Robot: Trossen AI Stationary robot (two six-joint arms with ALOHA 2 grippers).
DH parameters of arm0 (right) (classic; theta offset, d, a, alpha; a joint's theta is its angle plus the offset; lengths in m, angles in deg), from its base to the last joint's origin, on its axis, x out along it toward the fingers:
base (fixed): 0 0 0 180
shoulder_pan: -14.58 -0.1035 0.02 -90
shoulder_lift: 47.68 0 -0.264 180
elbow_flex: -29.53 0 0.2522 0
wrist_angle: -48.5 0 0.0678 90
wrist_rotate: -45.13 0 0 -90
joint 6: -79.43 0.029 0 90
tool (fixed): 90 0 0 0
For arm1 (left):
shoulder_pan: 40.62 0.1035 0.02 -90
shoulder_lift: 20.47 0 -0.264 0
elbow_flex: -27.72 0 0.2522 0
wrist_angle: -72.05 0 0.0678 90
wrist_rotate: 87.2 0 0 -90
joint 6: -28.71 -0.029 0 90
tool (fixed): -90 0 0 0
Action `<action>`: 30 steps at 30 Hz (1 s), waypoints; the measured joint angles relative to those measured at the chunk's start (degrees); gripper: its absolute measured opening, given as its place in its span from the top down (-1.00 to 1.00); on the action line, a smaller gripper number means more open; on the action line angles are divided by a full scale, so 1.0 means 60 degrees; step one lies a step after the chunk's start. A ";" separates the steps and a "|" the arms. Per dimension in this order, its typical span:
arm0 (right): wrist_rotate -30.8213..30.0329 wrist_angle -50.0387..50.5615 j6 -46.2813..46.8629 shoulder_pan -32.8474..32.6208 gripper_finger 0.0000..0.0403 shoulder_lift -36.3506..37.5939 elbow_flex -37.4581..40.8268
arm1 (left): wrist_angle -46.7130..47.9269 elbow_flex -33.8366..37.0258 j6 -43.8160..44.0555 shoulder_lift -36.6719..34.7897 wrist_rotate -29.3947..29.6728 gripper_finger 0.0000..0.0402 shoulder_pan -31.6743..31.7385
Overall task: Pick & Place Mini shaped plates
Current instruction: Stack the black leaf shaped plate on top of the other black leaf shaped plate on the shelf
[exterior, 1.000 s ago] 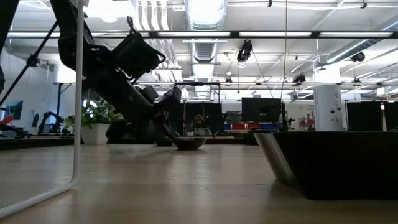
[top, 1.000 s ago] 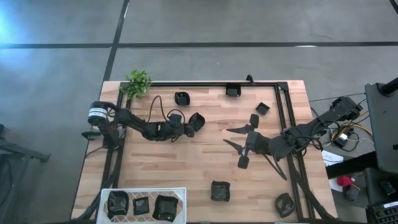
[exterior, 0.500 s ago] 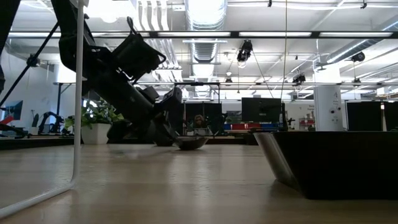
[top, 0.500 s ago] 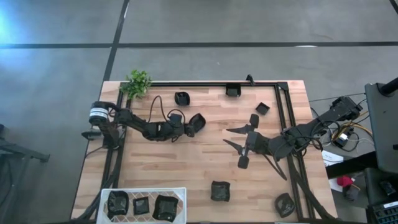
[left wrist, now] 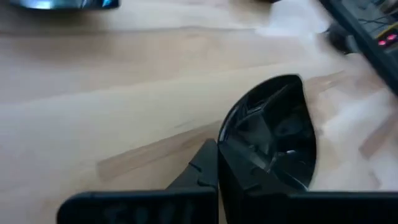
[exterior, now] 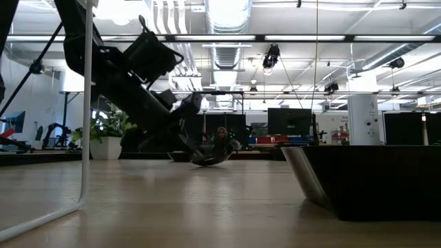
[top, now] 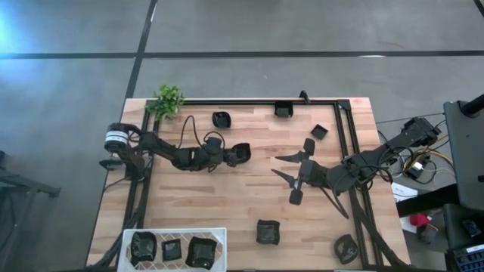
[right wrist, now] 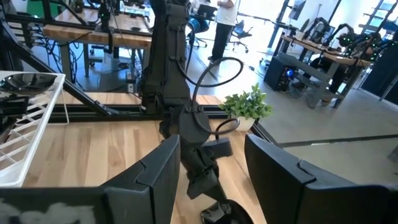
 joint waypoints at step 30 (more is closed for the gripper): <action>0.0004 -0.0002 0.0505 -0.0004 0.12 0.0000 0.0000 | 0.8279 -0.0180 -0.1806 -0.8732 -0.0346 1.00 -0.1814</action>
